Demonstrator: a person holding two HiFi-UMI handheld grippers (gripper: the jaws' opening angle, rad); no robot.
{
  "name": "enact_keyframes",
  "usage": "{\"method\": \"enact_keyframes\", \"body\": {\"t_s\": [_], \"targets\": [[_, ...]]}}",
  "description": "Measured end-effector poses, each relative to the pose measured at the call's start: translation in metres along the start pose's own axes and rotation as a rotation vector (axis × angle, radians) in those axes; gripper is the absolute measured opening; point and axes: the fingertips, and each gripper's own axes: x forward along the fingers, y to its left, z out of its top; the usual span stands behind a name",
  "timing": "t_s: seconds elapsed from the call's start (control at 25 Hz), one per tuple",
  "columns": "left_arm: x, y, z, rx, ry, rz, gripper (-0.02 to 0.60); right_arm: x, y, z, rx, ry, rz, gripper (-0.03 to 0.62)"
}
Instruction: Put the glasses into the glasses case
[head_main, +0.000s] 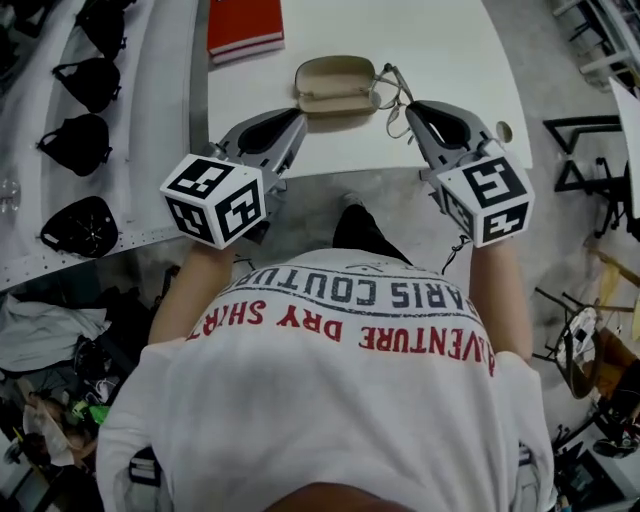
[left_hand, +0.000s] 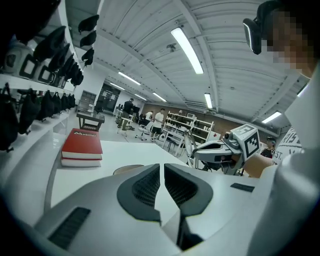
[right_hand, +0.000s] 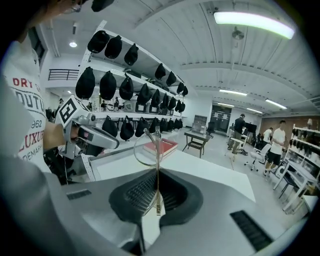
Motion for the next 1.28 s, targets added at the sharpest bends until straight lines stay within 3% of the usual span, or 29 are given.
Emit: {"method": "enact_keyframes", "body": {"t_s": [0.32, 0.68, 1.28], "targets": [[0.013, 0.034, 0.001, -0.075, 0.000, 0.127, 0.048, 0.060, -0.021, 0.007, -0.087, 0.055, 0.135, 0.028], [0.015, 0.063, 0.009, -0.128, -0.021, 0.230, 0.048, 0.123, -0.021, 0.002, -0.286, 0.153, 0.273, 0.028], [-0.006, 0.106, -0.018, -0.242, -0.015, 0.371, 0.048, 0.186, 0.010, -0.061, -0.568, 0.377, 0.501, 0.028]]}}
